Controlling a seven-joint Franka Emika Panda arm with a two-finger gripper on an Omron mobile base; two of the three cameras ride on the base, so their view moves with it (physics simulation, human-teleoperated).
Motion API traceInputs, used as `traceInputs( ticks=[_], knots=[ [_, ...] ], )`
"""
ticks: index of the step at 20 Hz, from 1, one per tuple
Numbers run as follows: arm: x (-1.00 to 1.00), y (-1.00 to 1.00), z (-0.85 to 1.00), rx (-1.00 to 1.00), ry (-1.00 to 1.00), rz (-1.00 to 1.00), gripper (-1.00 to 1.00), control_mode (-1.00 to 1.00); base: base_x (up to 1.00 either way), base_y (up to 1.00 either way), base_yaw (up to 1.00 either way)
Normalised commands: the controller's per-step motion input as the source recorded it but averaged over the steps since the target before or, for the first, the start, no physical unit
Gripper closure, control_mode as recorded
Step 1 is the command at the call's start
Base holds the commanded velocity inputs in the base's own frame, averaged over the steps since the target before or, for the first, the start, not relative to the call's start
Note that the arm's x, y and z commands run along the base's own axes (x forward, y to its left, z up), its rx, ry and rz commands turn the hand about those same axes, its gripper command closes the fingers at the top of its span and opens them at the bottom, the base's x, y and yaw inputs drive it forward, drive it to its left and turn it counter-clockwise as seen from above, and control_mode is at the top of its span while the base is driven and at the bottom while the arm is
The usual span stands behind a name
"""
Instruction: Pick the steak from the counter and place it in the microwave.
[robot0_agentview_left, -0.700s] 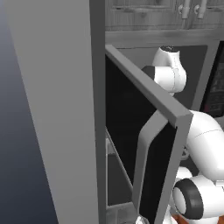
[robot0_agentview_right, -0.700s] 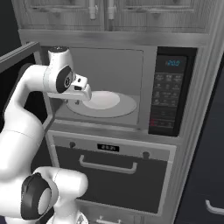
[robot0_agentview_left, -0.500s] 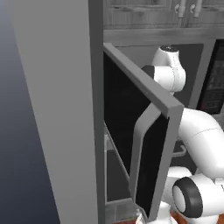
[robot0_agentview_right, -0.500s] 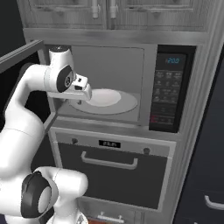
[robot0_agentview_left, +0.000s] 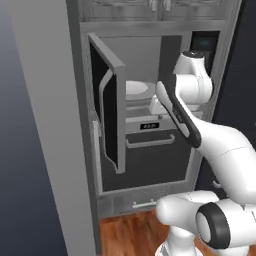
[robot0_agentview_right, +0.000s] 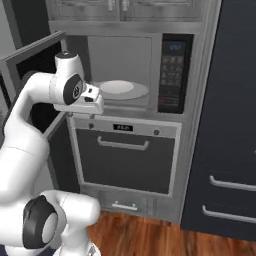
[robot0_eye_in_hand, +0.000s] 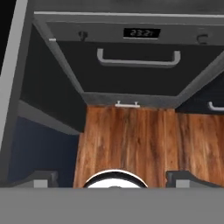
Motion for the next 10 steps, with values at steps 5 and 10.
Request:
traceInputs(
  ticks=[5, 10],
  knots=[
    [0.0, 0.0, 0.0, 0.0, 0.0, 0.0, -1.0, 1.0, -0.04, -0.41, -0.57],
    [0.0, 0.0, 0.0, 0.0, 0.0, 0.0, -1.0, 1.0, 0.02, -0.2, -0.83]
  ],
)
